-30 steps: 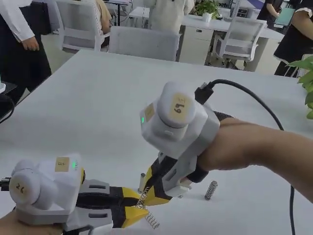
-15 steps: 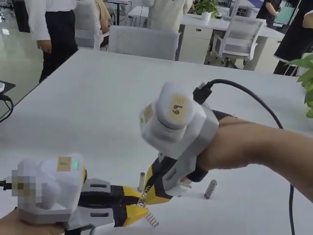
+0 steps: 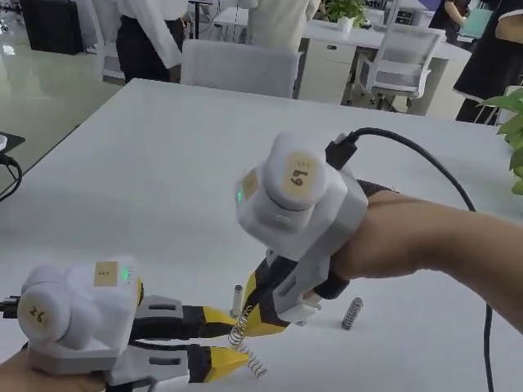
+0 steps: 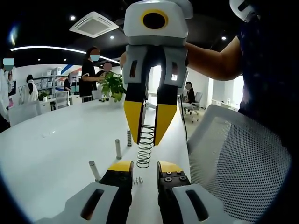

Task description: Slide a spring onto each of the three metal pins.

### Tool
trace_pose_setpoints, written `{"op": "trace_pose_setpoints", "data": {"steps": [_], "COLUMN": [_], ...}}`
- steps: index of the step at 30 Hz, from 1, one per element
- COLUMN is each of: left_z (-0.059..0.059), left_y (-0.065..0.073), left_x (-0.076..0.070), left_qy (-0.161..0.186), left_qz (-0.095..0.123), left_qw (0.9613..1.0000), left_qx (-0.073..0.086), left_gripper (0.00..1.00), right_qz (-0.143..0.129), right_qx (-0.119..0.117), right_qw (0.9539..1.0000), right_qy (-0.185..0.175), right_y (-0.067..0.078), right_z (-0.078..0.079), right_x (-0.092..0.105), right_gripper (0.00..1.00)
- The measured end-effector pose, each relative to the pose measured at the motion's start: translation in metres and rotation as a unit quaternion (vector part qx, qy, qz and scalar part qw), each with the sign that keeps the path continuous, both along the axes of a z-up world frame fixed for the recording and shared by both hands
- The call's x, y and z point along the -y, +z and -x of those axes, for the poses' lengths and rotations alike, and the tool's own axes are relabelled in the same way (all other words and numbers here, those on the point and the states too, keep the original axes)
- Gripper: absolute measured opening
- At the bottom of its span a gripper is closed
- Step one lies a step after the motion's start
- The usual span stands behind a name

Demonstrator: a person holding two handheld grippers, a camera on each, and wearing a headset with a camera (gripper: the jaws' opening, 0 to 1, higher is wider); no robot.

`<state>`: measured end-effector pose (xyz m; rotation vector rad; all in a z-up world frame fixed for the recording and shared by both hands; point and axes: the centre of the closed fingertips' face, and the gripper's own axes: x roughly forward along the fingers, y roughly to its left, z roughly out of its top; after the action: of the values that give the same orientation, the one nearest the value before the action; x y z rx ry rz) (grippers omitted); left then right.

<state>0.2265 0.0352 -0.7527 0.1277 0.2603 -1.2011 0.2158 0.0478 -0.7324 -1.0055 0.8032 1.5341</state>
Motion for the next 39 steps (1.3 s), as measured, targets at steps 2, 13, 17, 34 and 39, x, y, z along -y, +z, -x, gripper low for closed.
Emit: {"op": "trace_pose_setpoints", "data": {"steps": [2, 13, 17, 34, 39], "left_z": [-0.001, -0.002, -0.002, -0.001, 0.0], "left_y": [0.0, 0.0, -0.001, -0.004, -0.006], "left_x": [-0.001, -0.003, -0.003, -0.013, -0.014], "left_qy": [0.003, 0.011, 0.014, 0.03, 0.034], "left_qz": [0.0, -0.001, 0.0, 0.004, 0.001], "left_qw": [1.0, 0.9999, 0.9999, 0.9995, 0.9994], "left_qx": [0.0, 0.003, 0.002, 0.0, -0.002], "left_gripper": [0.18, 0.24, 0.26, 0.34, 0.35], "right_qz": [-0.001, -0.004, -0.004, 0.0, 0.002], "right_qx": [0.001, 0.0, 0.0, 0.003, 0.005], "right_qw": [1.0, 1.0, 1.0, 0.9998, 0.9995], "right_qy": [-0.001, -0.005, -0.007, -0.021, -0.03], "right_y": [0.0, 0.001, 0.001, 0.004, 0.006], "right_z": [-0.001, -0.002, -0.002, -0.01, -0.016], "right_x": [0.0, 0.002, 0.003, 0.015, 0.023], "right_gripper": [0.07, 0.07, 0.07, 0.07, 0.07]}}
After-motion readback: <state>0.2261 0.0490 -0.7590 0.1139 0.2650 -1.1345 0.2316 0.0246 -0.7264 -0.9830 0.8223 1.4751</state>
